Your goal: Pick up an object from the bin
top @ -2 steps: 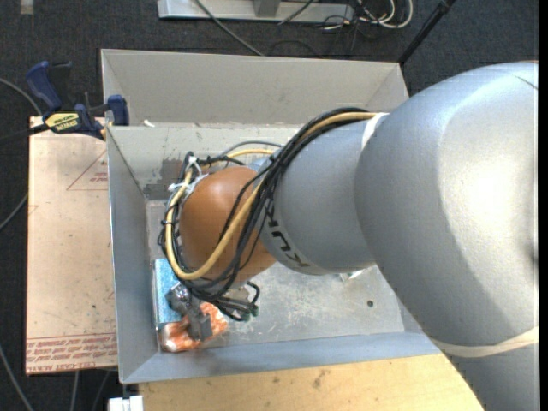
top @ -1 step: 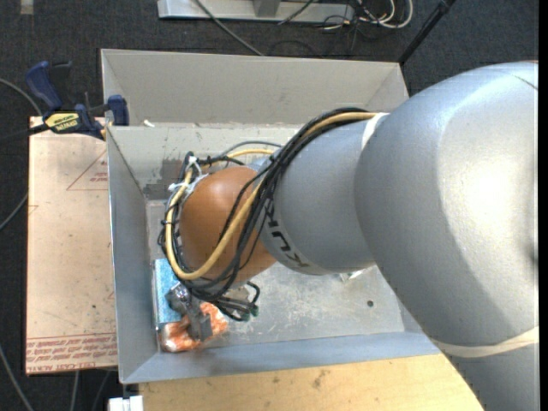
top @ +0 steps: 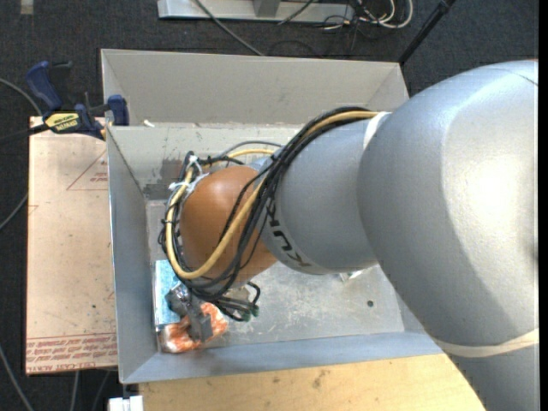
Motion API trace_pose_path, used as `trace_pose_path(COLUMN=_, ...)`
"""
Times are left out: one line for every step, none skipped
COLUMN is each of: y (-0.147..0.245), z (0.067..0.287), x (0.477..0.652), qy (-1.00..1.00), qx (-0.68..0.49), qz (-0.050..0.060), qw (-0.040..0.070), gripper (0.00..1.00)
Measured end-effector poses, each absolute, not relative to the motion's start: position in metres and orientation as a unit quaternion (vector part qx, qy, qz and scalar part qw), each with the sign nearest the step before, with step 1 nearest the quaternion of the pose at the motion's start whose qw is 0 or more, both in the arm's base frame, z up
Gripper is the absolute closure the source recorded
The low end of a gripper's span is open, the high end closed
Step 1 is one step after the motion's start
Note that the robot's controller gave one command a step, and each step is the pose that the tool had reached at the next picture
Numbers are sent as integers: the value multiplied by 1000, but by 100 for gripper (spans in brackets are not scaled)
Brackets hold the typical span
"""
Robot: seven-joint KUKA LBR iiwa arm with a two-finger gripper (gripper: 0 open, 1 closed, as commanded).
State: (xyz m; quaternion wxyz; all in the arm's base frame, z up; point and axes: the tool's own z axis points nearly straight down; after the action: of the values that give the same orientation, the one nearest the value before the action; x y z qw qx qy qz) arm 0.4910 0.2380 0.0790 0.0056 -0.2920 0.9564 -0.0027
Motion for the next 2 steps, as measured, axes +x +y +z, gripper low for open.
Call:
trace_pose_path(y=239, z=86, x=490, qy=956, qx=-292, qz=-1, qw=3, gripper=100)
trace_pose_path(y=239, z=96, x=488, qy=956, qx=-292, qz=0, qw=-2, gripper=100)
